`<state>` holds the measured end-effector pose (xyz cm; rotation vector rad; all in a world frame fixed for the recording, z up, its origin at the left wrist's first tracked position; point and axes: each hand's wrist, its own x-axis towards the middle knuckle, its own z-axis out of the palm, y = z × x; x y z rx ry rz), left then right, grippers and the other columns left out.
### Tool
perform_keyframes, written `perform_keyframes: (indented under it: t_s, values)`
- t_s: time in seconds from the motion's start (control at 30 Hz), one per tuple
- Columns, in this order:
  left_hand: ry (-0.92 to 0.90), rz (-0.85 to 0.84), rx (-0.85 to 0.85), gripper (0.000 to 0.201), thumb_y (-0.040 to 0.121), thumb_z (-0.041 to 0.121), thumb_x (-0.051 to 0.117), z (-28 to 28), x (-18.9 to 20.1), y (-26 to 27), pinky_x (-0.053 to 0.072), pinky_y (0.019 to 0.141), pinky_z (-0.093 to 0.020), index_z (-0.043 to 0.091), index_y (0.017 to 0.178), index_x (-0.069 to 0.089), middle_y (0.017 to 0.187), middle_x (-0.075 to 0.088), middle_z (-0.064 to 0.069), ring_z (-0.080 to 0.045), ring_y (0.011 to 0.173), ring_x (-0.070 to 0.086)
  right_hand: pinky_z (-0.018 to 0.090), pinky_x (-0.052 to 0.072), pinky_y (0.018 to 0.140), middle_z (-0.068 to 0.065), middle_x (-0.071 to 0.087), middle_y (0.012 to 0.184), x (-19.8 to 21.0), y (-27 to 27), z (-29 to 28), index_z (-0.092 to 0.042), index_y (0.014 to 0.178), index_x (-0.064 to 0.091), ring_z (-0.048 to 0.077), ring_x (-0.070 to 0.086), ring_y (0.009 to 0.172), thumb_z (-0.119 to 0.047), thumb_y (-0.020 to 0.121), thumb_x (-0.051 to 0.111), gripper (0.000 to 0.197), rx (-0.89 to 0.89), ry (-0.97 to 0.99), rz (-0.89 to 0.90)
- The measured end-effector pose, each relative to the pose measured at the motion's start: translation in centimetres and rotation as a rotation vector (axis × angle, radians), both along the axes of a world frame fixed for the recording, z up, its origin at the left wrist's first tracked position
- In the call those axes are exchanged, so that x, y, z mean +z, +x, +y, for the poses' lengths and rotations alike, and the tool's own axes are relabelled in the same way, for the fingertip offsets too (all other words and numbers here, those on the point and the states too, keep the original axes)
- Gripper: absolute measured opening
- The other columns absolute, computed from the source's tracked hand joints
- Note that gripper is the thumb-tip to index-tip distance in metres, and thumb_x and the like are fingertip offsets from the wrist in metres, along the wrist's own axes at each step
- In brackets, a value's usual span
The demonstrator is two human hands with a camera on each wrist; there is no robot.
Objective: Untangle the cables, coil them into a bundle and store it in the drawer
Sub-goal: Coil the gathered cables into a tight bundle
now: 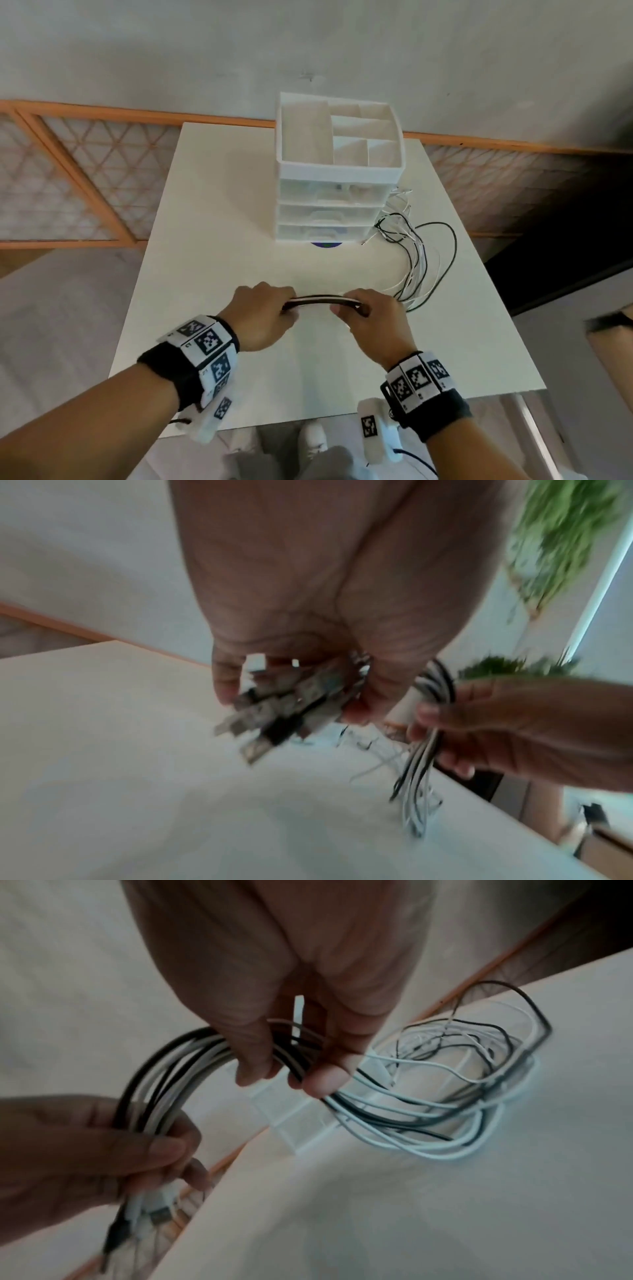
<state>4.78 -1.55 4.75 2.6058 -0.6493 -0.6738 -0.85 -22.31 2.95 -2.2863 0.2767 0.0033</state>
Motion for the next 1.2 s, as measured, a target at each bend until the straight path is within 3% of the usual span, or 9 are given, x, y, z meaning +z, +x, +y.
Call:
perform_keyframes:
  t_s: [0.23, 0.33, 0.43, 0.53, 0.63, 0.73, 0.83, 1.03, 1.2]
  values:
    - [0.066, 0.109, 0.076, 0.018, 0.104, 0.031, 0.036, 0.3, -2.0, -1.6, 0.045, 0.073, -0.038, 0.02, 0.091, 0.043, 0.076, 0.049, 0.003, -0.024, 0.073, 0.051, 0.026, 0.036, 0.07, -0.012, 0.054, 0.071, -3.3, -0.3, 1.6, -0.019, 0.088, 0.072, 0.019, 0.058, 0.08, -0.04, 0.09, 0.068, 0.021, 0.178, -0.183, 0.176]
    - [0.168, 0.097, 0.098, 0.017, 0.103, 0.03, 0.035, -0.2, -1.3, -2.0, 0.047, 0.076, -0.038, 0.021, 0.09, 0.042, 0.078, 0.047, 0.003, -0.024, 0.076, 0.052, 0.035, 0.046, 0.089, -0.008, 0.062, 0.114, -1.0, -0.6, 1.6, -0.033, 0.113, 0.068, 0.022, 0.055, 0.113, -0.055, 0.084, 0.065, 0.037, 0.245, -0.419, 0.164]
    - [0.207, 0.077, 0.095, 0.013, 0.102, 0.027, 0.037, -1.4, 0.4, -2.5, 0.048, 0.077, -0.037, 0.021, 0.094, 0.045, 0.086, 0.054, 0.0, -0.025, 0.082, 0.057, 0.039, 0.035, 0.103, -0.015, 0.057, 0.134, 1.6, -0.6, 2.0, -0.04, 0.131, 0.056, 0.019, 0.045, 0.126, -0.056, 0.083, 0.064, 0.051, 0.375, -0.46, 0.028]
    - [0.151, 0.032, 0.081, 0.016, 0.098, 0.016, 0.042, -2.3, 2.3, -2.9, 0.05, 0.074, -0.035, 0.014, 0.1, 0.058, 0.097, 0.066, -0.007, -0.025, 0.084, 0.062, 0.037, 0.045, 0.098, -0.011, 0.069, 0.114, 1.8, -0.5, 2.6, -0.033, 0.133, 0.052, 0.017, 0.062, 0.107, -0.029, 0.091, 0.061, 0.043, 0.56, -0.134, -0.033]
    - [-0.015, 0.042, 0.162, 0.012, 0.093, 0.026, 0.06, -1.4, 3.9, -3.5, 0.043, 0.062, -0.026, 0.017, 0.084, 0.063, 0.081, 0.066, 0.0, -0.018, 0.074, 0.06, 0.017, 0.046, 0.078, -0.012, 0.068, 0.097, 1.4, -1.1, 2.0, -0.026, 0.131, 0.06, 0.003, 0.058, 0.079, -0.011, 0.097, 0.054, 0.037, 0.592, 0.143, -0.053]
    - [-0.327, 0.163, 0.365, 0.03, 0.083, 0.053, 0.069, -0.1, 3.7, -4.7, 0.043, 0.066, -0.021, 0.025, 0.092, 0.071, 0.079, 0.068, 0.01, -0.008, 0.073, 0.06, 0.018, 0.046, 0.08, -0.011, 0.072, 0.103, 0.7, -2.0, 1.1, -0.029, 0.131, 0.063, 0.002, 0.062, 0.088, -0.014, 0.101, 0.049, 0.037, 0.555, 0.243, -0.106]
    - [-0.767, 0.391, 0.728, 0.057, 0.083, 0.068, 0.048, -0.7, 2.8, -6.1, 0.053, 0.072, -0.031, 0.019, 0.096, 0.074, 0.077, 0.068, 0.005, -0.013, 0.075, 0.059, 0.011, 0.043, 0.082, -0.022, 0.07, 0.103, 0.6, -2.3, 0.7, -0.034, 0.133, 0.061, -0.006, 0.062, 0.09, -0.012, 0.102, 0.051, 0.04, 0.504, 0.318, -0.101]
    - [-1.053, 0.601, 0.948, 0.071, 0.093, 0.065, 0.033, -2.6, 2.7, -6.4, 0.051, 0.05, -0.028, 0.005, 0.088, 0.07, 0.073, 0.068, -0.013, -0.022, 0.061, 0.062, 0.036, 0.052, 0.082, 0.008, 0.068, 0.086, 1.0, -2.0, 1.0, -0.049, 0.14, 0.05, 0.019, 0.062, 0.082, -0.034, 0.104, 0.048, 0.039, 0.61, 0.181, -0.128]
    - [-1.033, 0.672, 0.893, 0.081, 0.09, 0.074, 0.027, -1.1, 3.8, -5.5, 0.045, 0.048, -0.026, 0.001, 0.091, 0.062, 0.062, 0.06, -0.013, -0.021, 0.052, 0.055, 0.039, 0.052, 0.073, 0.0, 0.064, 0.076, 1.4, -1.7, 2.5, -0.04, 0.136, 0.058, 0.017, 0.056, 0.07, -0.032, 0.099, 0.055, 0.037, 0.616, 0.183, -0.256]
